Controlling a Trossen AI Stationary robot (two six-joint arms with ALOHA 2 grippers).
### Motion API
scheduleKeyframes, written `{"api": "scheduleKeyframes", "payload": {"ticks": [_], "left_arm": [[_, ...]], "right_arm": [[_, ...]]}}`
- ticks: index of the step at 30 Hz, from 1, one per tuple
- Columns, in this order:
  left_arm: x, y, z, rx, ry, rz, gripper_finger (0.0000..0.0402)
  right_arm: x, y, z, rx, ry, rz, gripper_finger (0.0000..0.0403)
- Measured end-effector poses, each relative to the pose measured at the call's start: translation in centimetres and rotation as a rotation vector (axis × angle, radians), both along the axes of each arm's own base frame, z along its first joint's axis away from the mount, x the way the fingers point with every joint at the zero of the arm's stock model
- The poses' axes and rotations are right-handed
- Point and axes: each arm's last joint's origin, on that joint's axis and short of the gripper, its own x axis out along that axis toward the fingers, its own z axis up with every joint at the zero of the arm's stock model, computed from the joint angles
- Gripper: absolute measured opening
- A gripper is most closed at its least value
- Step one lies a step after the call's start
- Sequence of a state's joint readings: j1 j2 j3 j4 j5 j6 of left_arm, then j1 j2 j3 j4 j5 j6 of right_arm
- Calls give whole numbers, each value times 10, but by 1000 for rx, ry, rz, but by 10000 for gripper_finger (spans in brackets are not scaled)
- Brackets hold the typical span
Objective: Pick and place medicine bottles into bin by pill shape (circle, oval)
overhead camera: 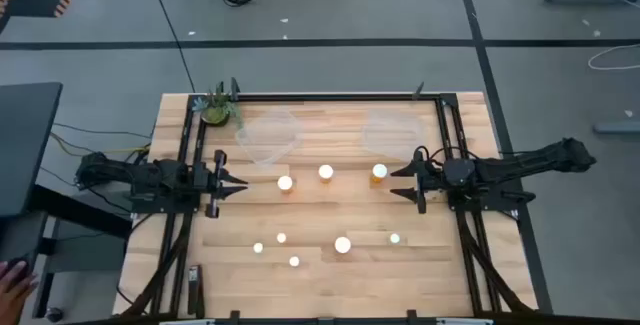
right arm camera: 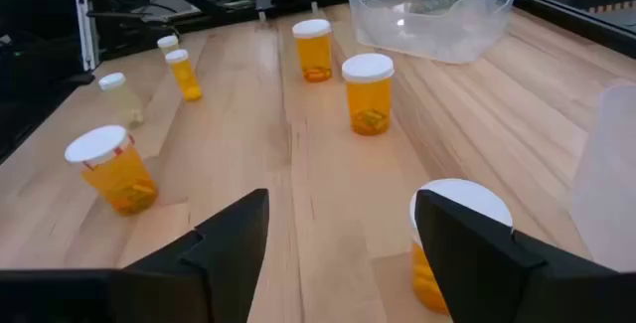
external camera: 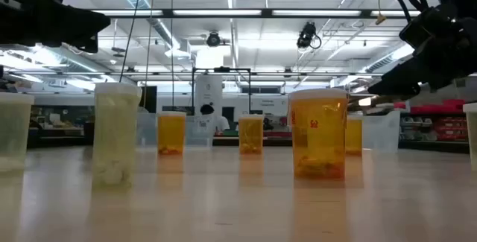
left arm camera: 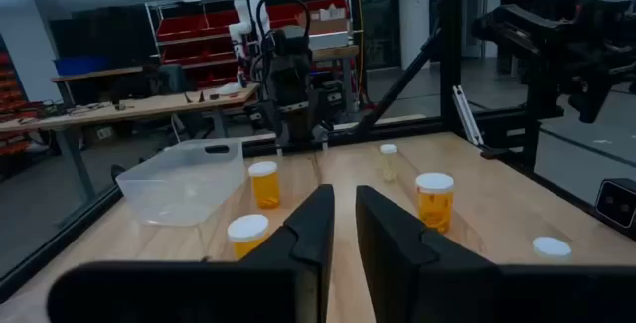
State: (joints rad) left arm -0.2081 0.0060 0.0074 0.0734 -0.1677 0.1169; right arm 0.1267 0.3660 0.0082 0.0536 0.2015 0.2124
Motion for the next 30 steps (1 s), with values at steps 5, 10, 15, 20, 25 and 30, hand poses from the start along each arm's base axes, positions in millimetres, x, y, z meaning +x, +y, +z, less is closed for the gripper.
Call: {"api": "scheduleKeyframes", "payload": {"ticks": [5, 10, 15, 20, 25, 30], "left_arm": [[0, 0, 0, 0, 0, 0, 61], [0, 0, 0, 0, 0, 0, 59], [0, 0, 0, 0, 0, 0, 53], [0, 0, 0, 0, 0, 0, 56], [0, 0, 0, 0, 0, 0, 61], [0, 0, 0, 0, 0, 0, 60]], "right_arm": [[0, 0, 0, 0, 0, 0, 261], [0, 0, 0, 0, 0, 0, 261], [0, 0, 0, 0, 0, 0, 261], [0, 0, 0, 0, 0, 0, 261], [0, 0, 0, 0, 0, 0, 261], [0, 0, 0, 0, 0, 0, 261]]}}
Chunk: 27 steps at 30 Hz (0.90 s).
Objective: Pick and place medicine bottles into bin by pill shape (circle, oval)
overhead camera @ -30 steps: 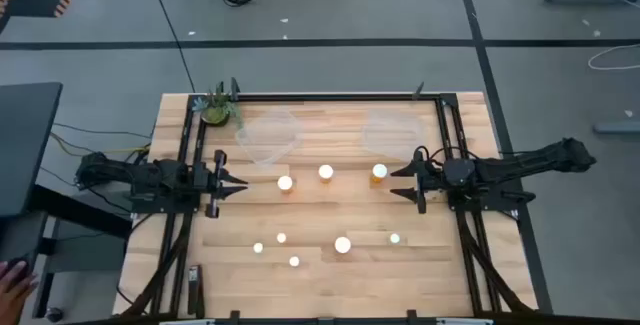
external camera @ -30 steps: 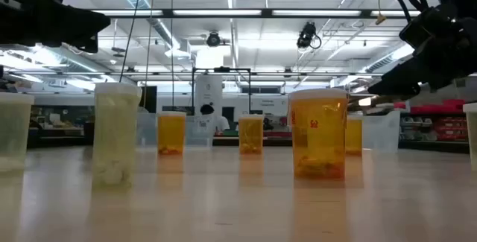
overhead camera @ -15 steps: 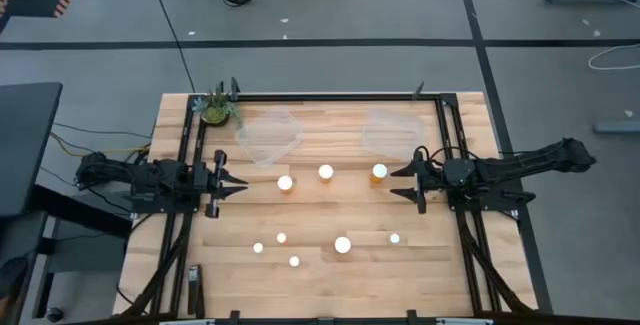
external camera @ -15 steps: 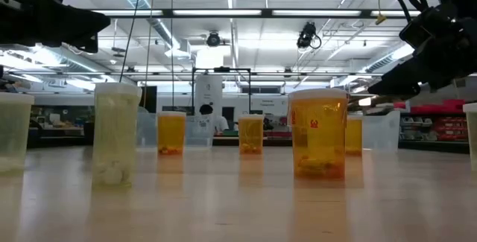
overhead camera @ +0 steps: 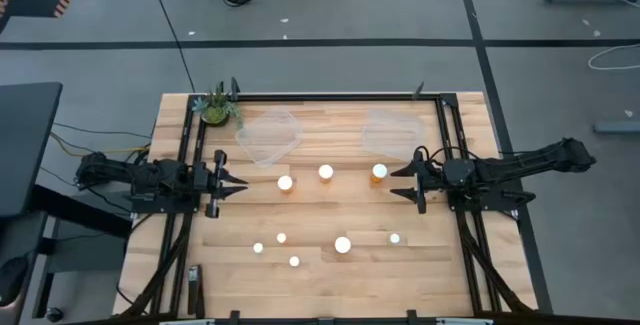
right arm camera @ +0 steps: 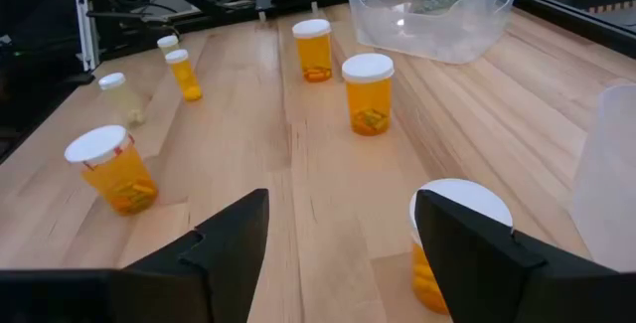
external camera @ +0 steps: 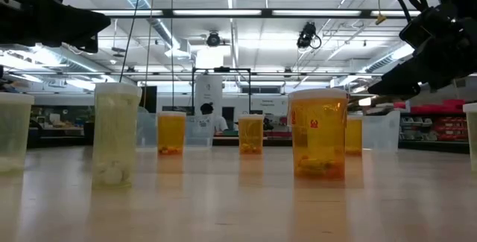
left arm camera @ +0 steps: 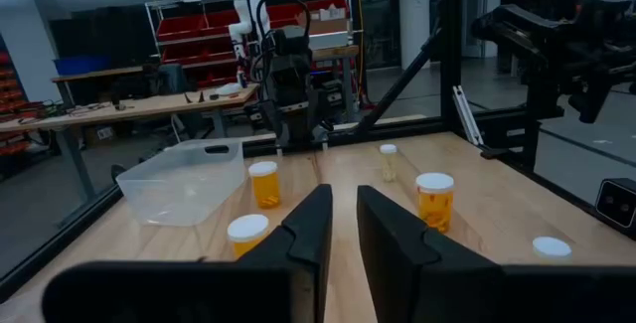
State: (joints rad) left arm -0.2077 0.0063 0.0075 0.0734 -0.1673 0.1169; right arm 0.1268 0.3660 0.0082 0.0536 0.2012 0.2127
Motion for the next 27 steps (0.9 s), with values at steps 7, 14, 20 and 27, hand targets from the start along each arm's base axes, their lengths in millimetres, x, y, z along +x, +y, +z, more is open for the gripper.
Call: {"api": "scheduleKeyframes", "payload": {"ticks": [7, 14, 20, 27], "left_arm": [[0, 0, 0, 0, 0, 0, 53], [0, 0, 0, 0, 0, 0, 59], [0, 0, 0, 0, 0, 0, 61], [0, 0, 0, 0, 0, 0, 53]], "right_arm": [[0, 0, 0, 0, 0, 0, 261], [0, 0, 0, 0, 0, -1, 261], [0, 0, 0, 0, 0, 0, 261], [0, 0, 0, 0, 0, 0, 261]]}}
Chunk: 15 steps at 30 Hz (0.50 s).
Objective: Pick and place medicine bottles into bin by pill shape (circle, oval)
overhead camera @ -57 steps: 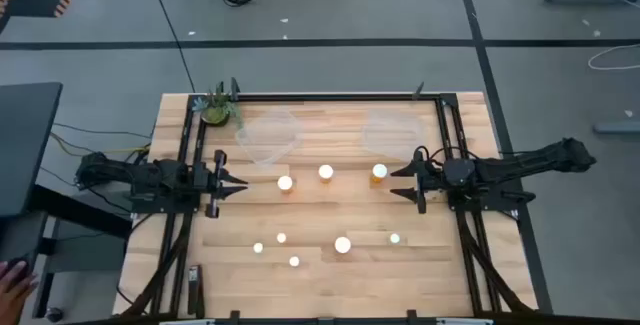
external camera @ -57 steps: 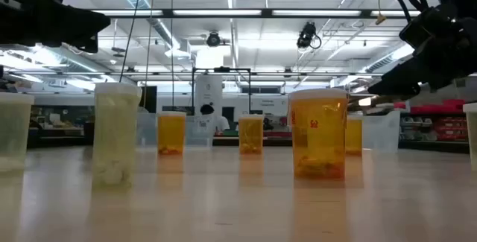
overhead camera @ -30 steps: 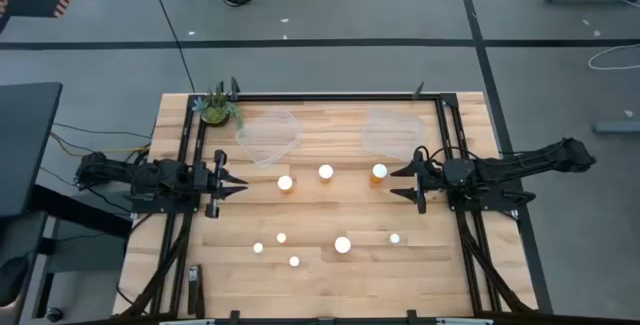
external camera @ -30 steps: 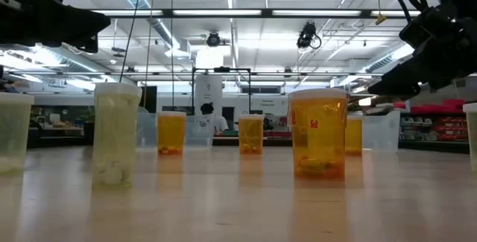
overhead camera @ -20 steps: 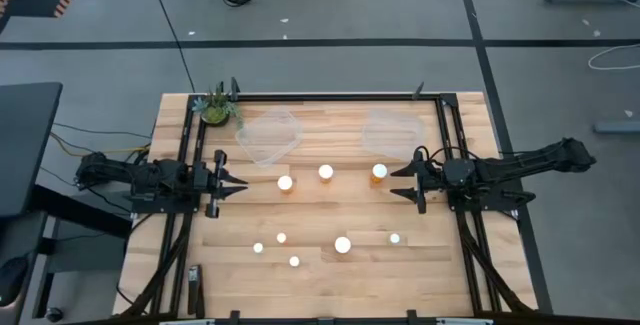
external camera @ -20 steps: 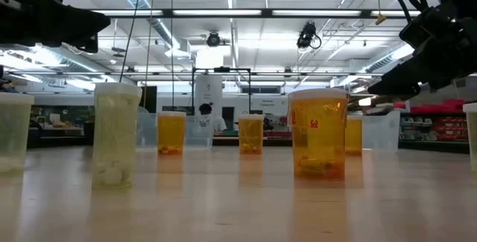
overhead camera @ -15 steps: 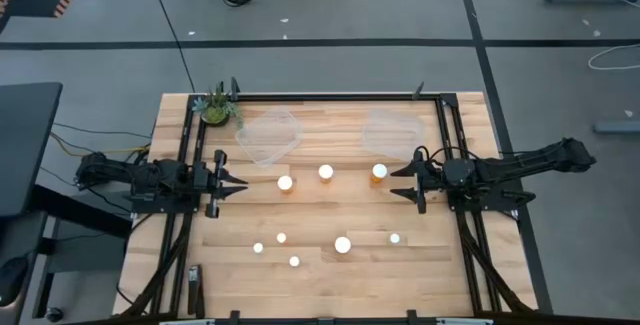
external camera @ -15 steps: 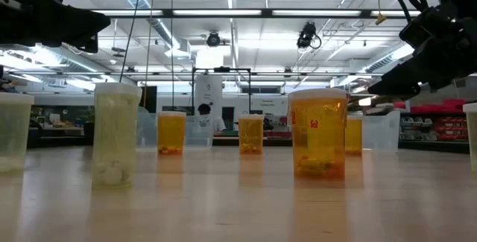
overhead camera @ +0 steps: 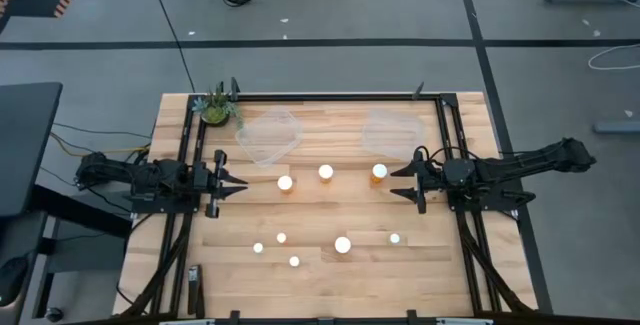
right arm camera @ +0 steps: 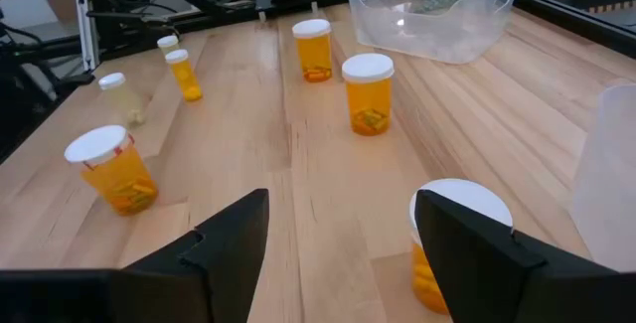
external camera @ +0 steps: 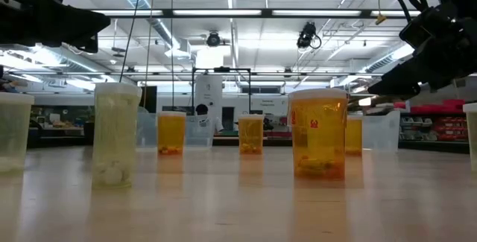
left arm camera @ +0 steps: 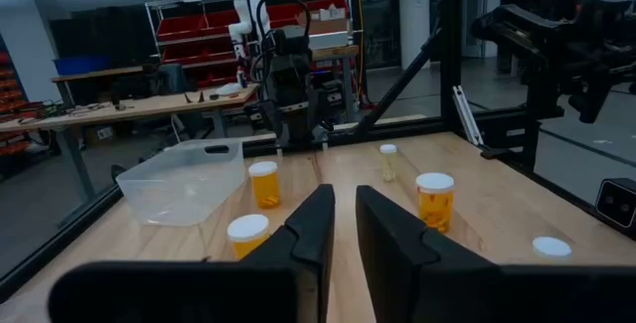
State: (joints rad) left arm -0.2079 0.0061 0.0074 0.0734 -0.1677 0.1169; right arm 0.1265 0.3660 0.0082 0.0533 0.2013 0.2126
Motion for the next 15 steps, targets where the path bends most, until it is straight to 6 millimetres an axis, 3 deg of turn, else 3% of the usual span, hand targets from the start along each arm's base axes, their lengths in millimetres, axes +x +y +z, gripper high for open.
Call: {"api": "scheduleKeyframes", "payload": {"ticks": [15], "left_arm": [[0, 0, 0, 0, 0, 0, 53]], "right_arm": [[0, 0, 0, 0, 0, 0, 261]]}}
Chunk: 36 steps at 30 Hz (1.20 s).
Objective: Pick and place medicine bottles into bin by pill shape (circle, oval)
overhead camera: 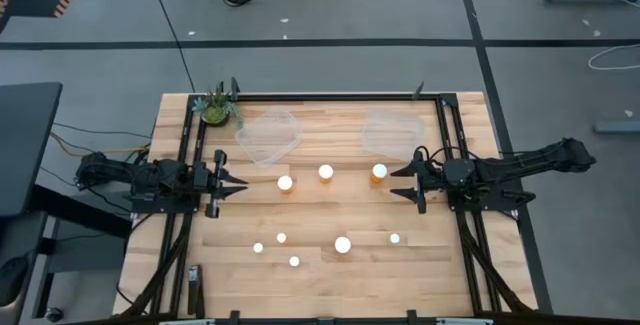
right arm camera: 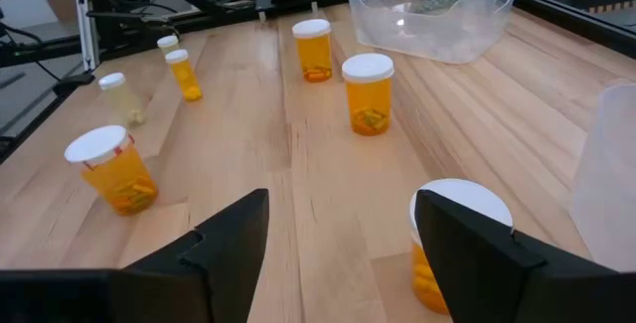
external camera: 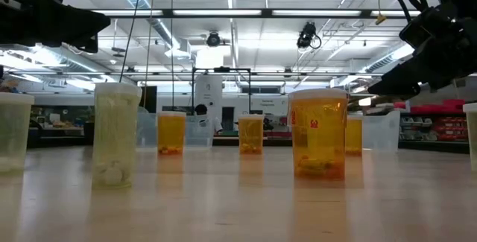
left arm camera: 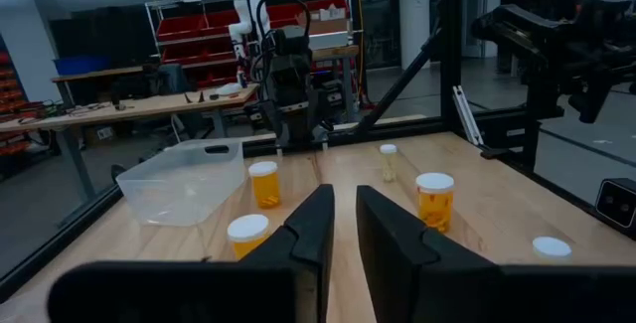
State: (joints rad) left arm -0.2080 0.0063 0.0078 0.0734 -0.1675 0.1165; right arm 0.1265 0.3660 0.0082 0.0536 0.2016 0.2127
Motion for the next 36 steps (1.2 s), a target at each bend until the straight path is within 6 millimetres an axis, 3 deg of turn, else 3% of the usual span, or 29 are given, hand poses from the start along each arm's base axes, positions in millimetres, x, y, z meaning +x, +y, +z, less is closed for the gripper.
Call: {"api": "scheduleKeyframes", "payload": {"ticks": [22, 36], "left_arm": [[0, 0, 0, 0, 0, 0, 53], [0, 0, 0, 0, 0, 0, 55]], "right_arm": [[0, 0, 0, 0, -3, 1, 261], [2, 0, 6, 107, -69, -22, 261]]}}
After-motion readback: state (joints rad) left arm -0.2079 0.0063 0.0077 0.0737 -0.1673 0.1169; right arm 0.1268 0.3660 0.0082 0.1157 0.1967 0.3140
